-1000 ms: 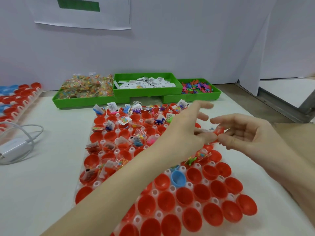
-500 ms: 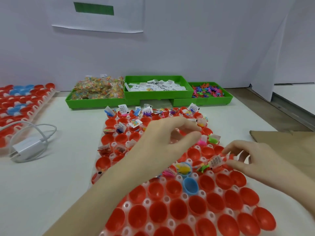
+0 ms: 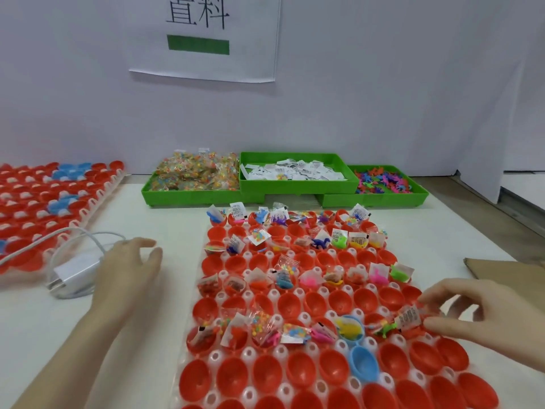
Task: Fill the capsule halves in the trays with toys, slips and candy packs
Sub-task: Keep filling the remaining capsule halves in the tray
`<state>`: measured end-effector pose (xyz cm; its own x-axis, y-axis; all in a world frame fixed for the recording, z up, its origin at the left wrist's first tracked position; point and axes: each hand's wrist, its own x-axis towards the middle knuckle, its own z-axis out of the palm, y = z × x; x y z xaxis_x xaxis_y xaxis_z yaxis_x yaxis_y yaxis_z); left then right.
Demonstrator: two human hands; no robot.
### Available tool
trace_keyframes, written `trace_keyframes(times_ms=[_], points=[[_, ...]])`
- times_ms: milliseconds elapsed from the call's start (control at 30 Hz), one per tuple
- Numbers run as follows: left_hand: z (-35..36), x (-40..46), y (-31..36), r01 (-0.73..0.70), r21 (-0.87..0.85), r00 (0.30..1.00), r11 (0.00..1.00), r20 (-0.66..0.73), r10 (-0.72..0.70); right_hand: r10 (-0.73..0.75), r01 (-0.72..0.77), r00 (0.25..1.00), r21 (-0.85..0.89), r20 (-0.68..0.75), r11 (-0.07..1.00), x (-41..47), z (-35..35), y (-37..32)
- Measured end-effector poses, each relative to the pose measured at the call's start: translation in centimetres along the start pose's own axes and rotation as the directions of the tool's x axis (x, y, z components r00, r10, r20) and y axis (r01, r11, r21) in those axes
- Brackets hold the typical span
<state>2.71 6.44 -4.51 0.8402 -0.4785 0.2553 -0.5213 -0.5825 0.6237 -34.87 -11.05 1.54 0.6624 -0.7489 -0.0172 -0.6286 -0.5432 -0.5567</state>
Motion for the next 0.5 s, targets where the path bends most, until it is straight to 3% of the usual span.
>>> trace_keyframes(times_ms=[267, 400, 500], points=[[0.5, 1.2, -1.0, 0.012, 0.395, 0.994, 0.919, -0.101, 0.031, 0.067, -0.068, 0.995, -0.010, -0.075, 0.998, 0.0, -0.8, 0.3], [0.7, -0.1, -0.3, -0.001, 0.472, 1.000, 0.882, -0.026, 0.016, -0.016, 0.010, 0.990, -0.043, -0.143, 0.999, 3.2, -1.9, -1.8], [0.2, -1.3, -0.4, -0.098, 0.505, 0.986, 0.858, -0.067, 0.152, -0.109, 0.107, 0.979, -0.023, -0.175, 0.994, 8.2, -2.3, -3.9]])
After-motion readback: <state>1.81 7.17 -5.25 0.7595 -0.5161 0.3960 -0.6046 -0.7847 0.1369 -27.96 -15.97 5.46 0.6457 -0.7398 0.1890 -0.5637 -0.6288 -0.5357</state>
